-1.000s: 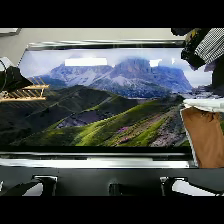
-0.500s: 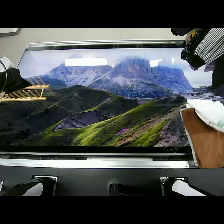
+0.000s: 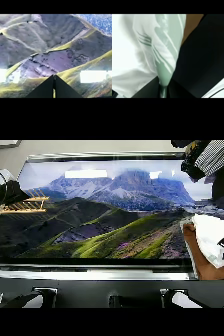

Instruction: Fold the clothes and pants, and hang the long-sleeved shirts on hangers.

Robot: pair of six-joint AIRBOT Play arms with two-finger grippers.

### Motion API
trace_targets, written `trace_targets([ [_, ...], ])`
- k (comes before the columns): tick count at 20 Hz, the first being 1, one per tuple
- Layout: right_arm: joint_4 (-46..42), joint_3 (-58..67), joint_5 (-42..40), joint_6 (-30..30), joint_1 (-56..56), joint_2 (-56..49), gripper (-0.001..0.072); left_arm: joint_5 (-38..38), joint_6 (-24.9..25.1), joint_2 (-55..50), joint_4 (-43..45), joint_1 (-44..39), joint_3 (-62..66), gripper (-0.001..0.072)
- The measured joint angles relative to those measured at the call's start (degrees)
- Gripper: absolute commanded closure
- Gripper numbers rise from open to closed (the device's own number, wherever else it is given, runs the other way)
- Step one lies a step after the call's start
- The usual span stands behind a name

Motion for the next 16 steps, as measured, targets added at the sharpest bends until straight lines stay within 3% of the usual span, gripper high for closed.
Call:
trace_targets([
  [14, -4.2, -6.1, 0.5, -2.3, 0.0, 0.0, 0.0680, 0.0, 0.0, 0.0, 0.1, 0.0, 0.0, 0.0687],
  [15, -4.5, -6.4, 0.5, -2.4, 0.0, 0.0, 0.0607, 0.0, 0.0, 0.0, 0.1, 0.0, 0.0, 0.0687],
  [16, -4.9, -6.7, 0.5, -2.4, 0.0, 0.0, 0.0431, 0.0, 0.0, 0.0, 0.1, 0.0, 0.0, 0.0687],
])
